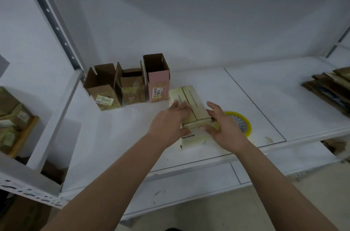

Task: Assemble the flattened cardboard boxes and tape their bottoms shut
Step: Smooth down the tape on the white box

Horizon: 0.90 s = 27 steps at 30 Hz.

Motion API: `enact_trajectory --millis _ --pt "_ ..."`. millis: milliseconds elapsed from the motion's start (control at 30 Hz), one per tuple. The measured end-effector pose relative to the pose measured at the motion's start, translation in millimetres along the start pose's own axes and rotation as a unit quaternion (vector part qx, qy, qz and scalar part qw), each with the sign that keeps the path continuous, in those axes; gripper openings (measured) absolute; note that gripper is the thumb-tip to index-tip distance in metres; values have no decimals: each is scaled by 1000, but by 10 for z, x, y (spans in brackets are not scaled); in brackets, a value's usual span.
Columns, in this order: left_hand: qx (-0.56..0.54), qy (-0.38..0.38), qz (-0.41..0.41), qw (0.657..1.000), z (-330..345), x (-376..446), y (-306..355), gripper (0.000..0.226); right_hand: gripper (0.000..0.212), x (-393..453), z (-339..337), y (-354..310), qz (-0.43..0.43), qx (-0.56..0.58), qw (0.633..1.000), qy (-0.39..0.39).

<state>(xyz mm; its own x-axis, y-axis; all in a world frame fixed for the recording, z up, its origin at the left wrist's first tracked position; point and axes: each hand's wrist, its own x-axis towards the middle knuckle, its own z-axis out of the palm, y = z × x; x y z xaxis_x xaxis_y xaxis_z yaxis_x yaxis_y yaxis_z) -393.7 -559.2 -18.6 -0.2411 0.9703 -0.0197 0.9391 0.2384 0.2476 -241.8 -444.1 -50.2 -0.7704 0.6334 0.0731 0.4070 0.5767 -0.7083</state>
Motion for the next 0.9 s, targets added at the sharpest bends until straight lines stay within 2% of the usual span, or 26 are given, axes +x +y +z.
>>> enact_trajectory --millis 100,167,200,267,300,467,533,600,667,700,767,867,900 --pt "28 -12 -9 1000 -53 41 83 71 51 24 -35 54 37 -36 998 28" --pt "30 -17 -20 999 -54 52 121 70 23 48 -71 85 36 -86 995 30" --pt "30 -17 -25 999 -52 55 141 69 18 47 -95 93 26 -109 993 27" --pt "26 -14 -37 999 -65 60 182 67 43 59 -112 139 5 -140 990 16" --pt "26 -11 -43 999 -78 67 198 66 50 70 -112 176 -14 -155 988 22" --pt "22 5 -70 997 -78 101 213 59 48 85 -34 297 -130 -188 967 116" --pt "21 7 -81 996 -86 103 222 57 48 76 -46 272 -119 -191 970 91" --pt "21 8 -89 996 -95 100 226 58 50 49 -70 236 -78 -206 975 34" --pt "22 9 -97 995 -109 94 228 59 59 40 -103 231 -34 -134 990 0" --pt "23 9 -99 995 -116 90 234 60 58 44 -134 245 -10 -55 998 6" --pt "22 7 -105 994 -122 89 249 63 40 56 -192 349 15 44 998 35" --pt "20 2 -109 994 -130 91 262 64 7 93 -234 492 6 -1 1000 10" --pt "18 0 -108 994 -130 92 258 64 7 108 -220 510 -3 -15 1000 -2"
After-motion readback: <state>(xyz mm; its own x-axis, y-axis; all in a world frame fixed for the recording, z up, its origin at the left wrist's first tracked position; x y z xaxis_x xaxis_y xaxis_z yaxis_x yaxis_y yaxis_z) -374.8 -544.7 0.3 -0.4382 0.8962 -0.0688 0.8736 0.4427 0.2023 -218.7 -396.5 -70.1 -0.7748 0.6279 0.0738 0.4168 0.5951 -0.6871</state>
